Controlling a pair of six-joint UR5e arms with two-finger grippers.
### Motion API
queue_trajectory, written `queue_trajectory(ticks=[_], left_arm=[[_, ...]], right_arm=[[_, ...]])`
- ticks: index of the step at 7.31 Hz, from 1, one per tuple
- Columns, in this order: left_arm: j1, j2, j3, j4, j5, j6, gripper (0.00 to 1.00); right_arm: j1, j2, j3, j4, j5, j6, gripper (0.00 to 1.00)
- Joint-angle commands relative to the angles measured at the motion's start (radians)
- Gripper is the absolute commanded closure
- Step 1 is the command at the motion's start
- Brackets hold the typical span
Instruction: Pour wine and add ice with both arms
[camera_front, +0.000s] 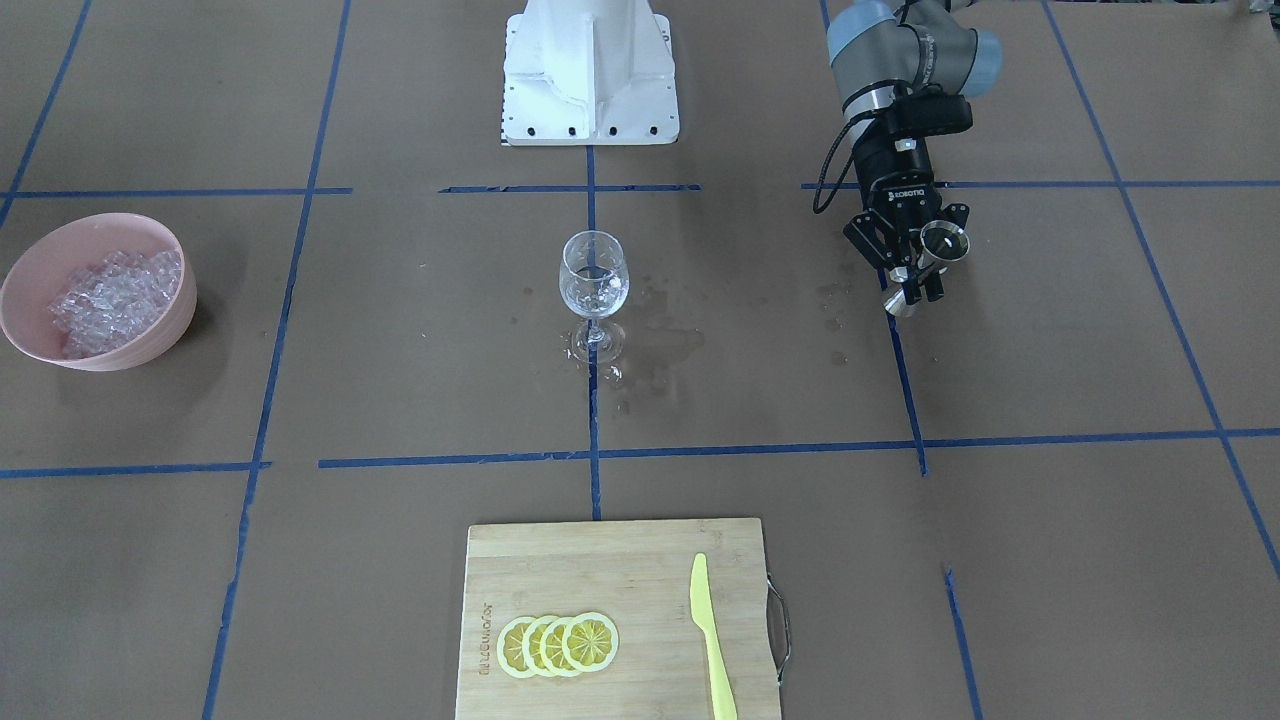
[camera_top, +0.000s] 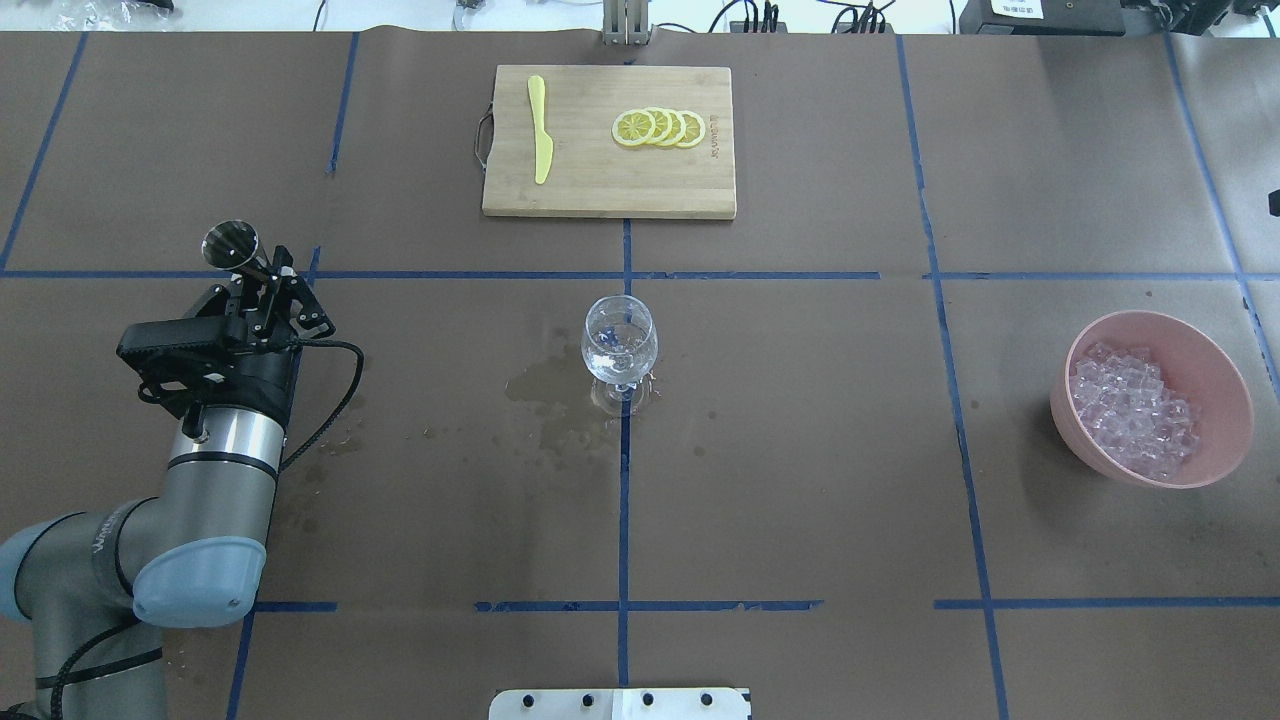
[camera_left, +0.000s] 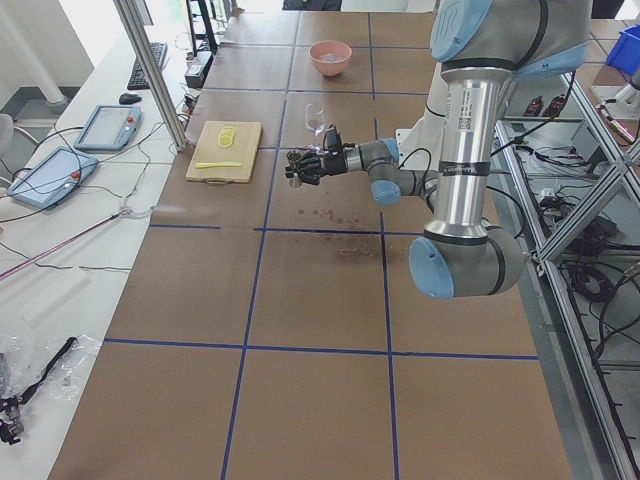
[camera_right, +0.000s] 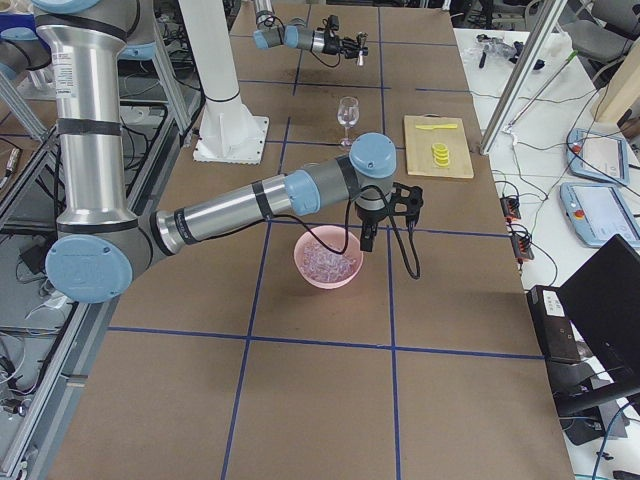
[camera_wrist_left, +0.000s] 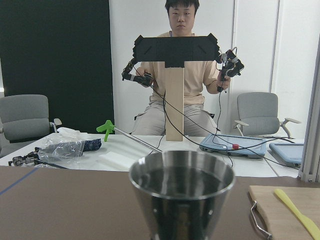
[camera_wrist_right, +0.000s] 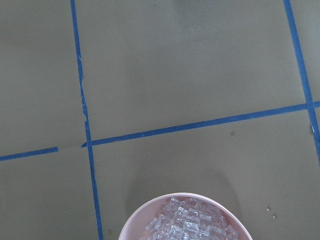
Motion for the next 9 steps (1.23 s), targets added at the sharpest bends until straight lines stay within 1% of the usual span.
queue_trajectory(ticks=[1, 3, 4, 5, 6, 7, 8, 9], left_arm=[[-0.008, -0.034, -0.003, -0.07, -0.031, 0.088, 1.0], [-0.01, -0.098, -0.008, -0.069, -0.053, 0.243, 1.0], [-0.007, -0.135, -0.008, -0.069, -0.06, 0.254, 1.0], [-0.001, -0.182, -0.008, -0.066, -0.103, 0.273, 1.0], [0.002, -0.236, -0.008, -0.06, -0.111, 0.279, 1.0], [0.008, -0.256, -0.003, -0.057, -0.113, 0.291, 1.0], [0.022, -0.29, 0.004, -0.057, -0.113, 0.352, 1.0], [0.048, -0.296, 0.009, -0.055, -0.113, 0.369, 1.0]], right_arm=[[0.0, 0.002, 0.0, 0.0, 0.0, -0.002, 0.0], [0.0, 0.003, 0.0, 0.015, -0.003, 0.0, 0.0], [0.0, 0.0, 0.0, 0.02, -0.003, 0.0, 0.0], [0.0, 0.0, 0.0, 0.02, -0.003, 0.0, 0.0], [0.0, 0.0, 0.0, 0.02, -0.003, 0.0, 0.0], [0.0, -0.001, 0.0, 0.02, -0.003, 0.0, 0.0], [0.0, -0.003, 0.0, 0.02, -0.003, 0.0, 0.0], [0.0, -0.003, 0.0, 0.02, -0.003, 0.0, 0.0]])
